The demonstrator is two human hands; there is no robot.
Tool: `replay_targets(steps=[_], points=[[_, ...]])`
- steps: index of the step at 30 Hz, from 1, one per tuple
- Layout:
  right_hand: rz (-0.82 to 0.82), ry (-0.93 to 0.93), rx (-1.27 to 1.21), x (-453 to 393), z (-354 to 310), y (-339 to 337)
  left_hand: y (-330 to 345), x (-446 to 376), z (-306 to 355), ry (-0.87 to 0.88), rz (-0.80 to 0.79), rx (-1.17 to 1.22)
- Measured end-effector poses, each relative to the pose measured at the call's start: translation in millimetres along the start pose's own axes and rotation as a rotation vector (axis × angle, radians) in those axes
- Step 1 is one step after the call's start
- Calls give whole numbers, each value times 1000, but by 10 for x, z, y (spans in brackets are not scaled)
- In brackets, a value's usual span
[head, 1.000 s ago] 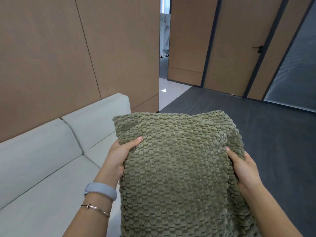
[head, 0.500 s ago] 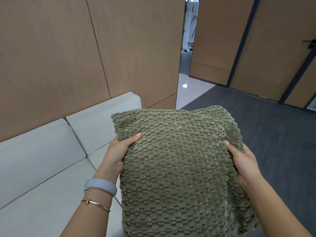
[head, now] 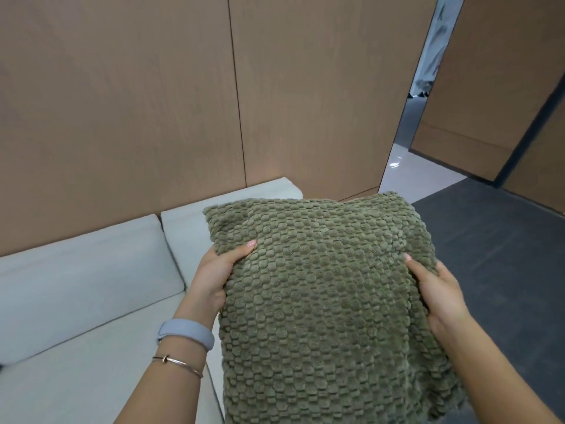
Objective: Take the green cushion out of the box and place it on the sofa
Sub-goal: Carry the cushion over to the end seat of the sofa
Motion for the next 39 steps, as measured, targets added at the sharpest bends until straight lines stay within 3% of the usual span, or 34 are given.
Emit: replay_targets(steps=[15,26,39], points=[[-355,123,170,-1278,142,1237,-382,-586,217,96,354,115],[-509,228,211,-2305,301,1866,-269,-1359,83,119,543,153],[-533,158,291,-3575,1711,2489,-764,-2929,-592,208,593,31]])
Point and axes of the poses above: each hand's wrist, its own x-axis away from the middle knuckle, its own y-axis out of the palm, z = x × y, the point moved 2 cm from there along -x, towards the middle knuckle, and after that the axes turned 3 degrees about -x, right-handed, at the moved point
